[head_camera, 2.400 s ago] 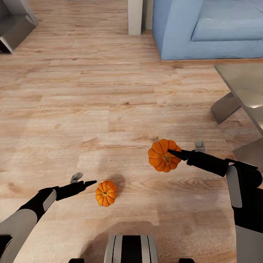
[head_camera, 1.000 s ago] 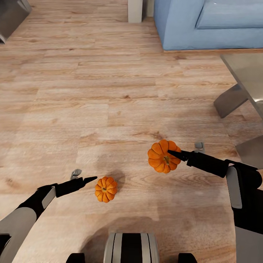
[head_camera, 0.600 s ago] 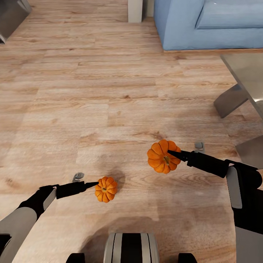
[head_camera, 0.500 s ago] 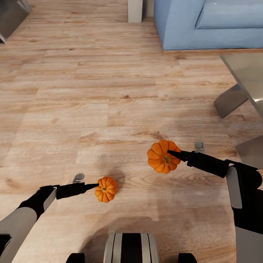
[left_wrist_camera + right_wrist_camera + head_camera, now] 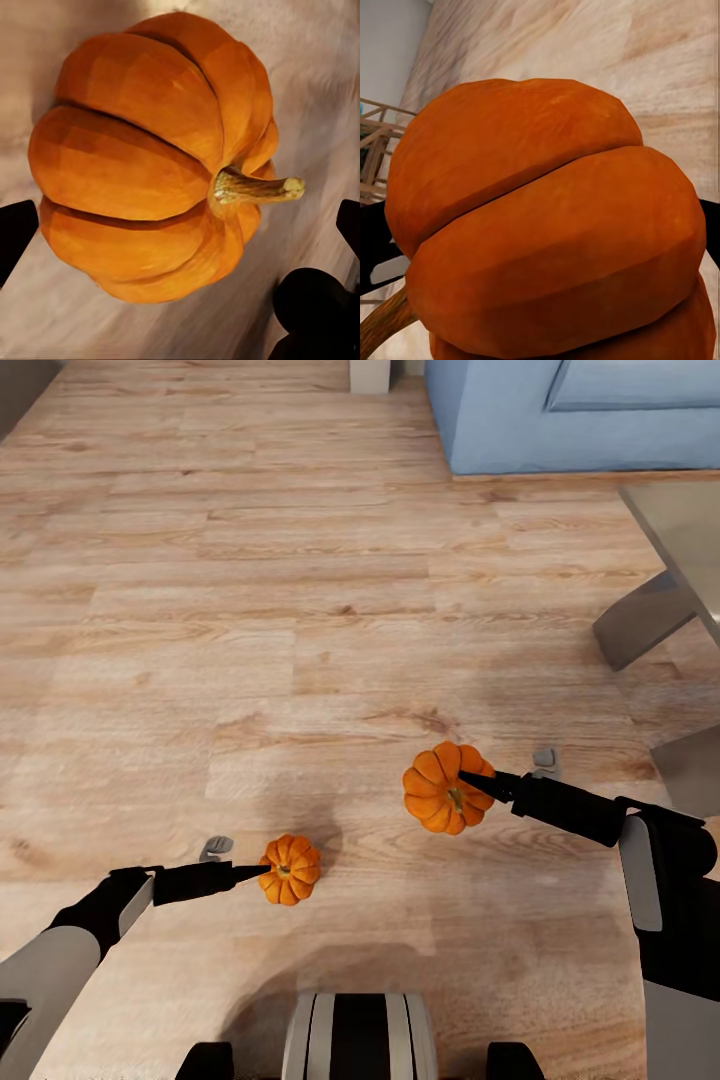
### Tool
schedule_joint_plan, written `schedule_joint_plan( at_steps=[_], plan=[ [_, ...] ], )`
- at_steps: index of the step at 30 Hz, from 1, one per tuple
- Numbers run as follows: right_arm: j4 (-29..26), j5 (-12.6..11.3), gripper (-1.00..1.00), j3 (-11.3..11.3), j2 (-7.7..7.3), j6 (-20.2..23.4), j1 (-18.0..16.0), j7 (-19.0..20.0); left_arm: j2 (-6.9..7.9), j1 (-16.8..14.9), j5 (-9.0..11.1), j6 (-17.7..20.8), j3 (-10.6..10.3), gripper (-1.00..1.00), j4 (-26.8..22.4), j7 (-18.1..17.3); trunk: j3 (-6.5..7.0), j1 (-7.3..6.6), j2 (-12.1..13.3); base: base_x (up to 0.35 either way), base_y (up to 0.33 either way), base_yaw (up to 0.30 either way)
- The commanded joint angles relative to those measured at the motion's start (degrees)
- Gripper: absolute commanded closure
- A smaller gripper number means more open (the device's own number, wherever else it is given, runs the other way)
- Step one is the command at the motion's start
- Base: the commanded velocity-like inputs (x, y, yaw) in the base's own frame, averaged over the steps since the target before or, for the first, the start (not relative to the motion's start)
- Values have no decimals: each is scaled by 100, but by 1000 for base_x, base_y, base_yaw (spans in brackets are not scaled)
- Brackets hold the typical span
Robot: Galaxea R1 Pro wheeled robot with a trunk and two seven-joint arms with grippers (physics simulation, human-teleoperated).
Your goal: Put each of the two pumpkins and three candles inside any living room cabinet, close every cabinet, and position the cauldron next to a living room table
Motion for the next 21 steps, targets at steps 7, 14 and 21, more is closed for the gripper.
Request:
schedule_joint_plan(
  at_steps=[7,14,21],
  plan=[
    [-4,-12,100,-10,-20,-37,-2,180,5,-3,61,33,-39,-100,4,6,-159,17,-11,0,0,0],
    [-2,-12,100,-13,-36,-47,12,227,-10,-5,57,21,-39,-100,6,7,-314,35,-20,0,0,0],
    [-2,-12,100,-13,-45,-48,15,232,-24,-5,50,-30,-27,-100,0,19,-358,40,-23,0,0,0]
  ],
)
